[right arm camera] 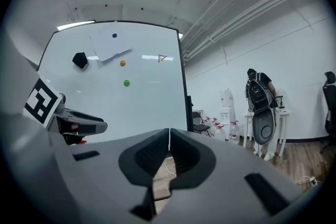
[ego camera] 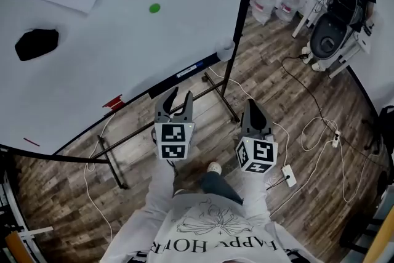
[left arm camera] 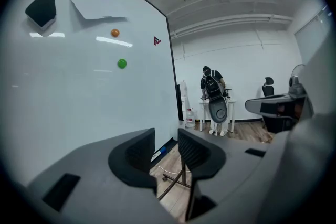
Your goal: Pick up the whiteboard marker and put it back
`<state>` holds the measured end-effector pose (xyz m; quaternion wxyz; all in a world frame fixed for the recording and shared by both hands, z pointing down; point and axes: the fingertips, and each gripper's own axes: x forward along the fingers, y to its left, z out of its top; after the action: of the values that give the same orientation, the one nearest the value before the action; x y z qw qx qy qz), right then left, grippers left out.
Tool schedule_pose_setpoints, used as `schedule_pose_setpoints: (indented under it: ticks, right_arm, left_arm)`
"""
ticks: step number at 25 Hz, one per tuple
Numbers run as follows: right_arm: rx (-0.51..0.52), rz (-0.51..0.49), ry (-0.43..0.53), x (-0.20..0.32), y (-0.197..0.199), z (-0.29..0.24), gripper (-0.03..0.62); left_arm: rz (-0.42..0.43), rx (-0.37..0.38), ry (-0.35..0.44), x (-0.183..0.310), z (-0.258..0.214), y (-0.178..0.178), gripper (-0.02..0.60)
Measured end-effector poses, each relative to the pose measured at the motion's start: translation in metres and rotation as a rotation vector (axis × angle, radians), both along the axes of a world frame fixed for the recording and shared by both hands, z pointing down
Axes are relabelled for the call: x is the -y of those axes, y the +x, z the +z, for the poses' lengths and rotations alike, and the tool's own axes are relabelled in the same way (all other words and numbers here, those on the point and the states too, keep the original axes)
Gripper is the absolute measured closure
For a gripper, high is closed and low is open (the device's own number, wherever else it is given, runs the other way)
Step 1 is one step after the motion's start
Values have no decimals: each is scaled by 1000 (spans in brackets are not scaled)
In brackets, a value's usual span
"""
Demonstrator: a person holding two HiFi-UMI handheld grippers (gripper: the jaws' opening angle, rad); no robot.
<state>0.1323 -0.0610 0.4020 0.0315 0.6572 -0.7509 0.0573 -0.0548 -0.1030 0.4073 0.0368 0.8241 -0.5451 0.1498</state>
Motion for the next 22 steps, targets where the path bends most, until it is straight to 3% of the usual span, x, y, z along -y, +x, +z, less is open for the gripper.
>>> schedule_pose_setpoints:
  ticks: [11, 22]
  right_arm:
    - [25, -119, -47, 57, 22, 26, 589]
    - [19, -120, -94, 116, 27, 47, 589]
  left_arm:
    - [-41, 119, -62, 59, 28, 25, 451]
    - [11, 219, -167, 127, 74, 32, 448]
